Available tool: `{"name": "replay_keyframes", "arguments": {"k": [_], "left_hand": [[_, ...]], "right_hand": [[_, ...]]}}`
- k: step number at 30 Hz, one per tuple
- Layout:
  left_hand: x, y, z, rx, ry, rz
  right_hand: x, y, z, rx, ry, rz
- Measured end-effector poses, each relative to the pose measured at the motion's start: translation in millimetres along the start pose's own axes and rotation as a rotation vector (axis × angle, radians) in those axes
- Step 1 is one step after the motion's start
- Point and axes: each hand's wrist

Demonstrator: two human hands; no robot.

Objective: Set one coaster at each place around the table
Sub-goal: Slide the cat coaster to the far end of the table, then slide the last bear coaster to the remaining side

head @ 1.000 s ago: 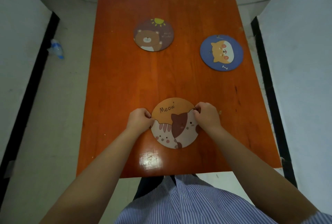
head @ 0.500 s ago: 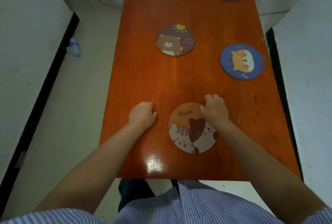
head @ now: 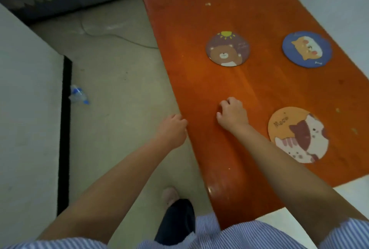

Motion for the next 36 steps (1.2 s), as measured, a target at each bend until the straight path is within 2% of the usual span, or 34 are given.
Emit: {"name": "replay_keyframes", "arguments": {"k": [4,14,18,23,28,30,33,36], "left_hand": [[30,1,9,0.040,-0.103,0.039],[63,25,75,-0.026,-0.306,0.060],[83,48,123,-0.018,-0.372,0.124],[114,87,188,0.046,-0.459,0.261],[148,124,246,0.119,-0.530,0.350],[153,136,268,0.128,-0.557,0.297],[150,148,298,0.225,-0.578,0.025],[145,160,333,0.350,-0.371,-0.293]], "right_hand": [[14,-11,-3,-0.030,-0.116,-0.013],[21,0,24,-0.107,-0.215,-0.058],[21,20,72,-0.158,-0.429,0.165],[26,41,142,-0.357,-0.618,0.455],[29,67,203,-0.467,-1.069,0.598],[27,74,216,-0.453,-1.180,0.632],[27,71,227,-0.362,-1.143,0.734],[34,64,232,-0.387,-1.135,0.706]]}}
Point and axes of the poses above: each hand's wrist, its own z-axis towards the middle knuckle, its own y-axis out of the back of the hand, x = y × z, and after that the axes turned 9 degrees about z, right-handed
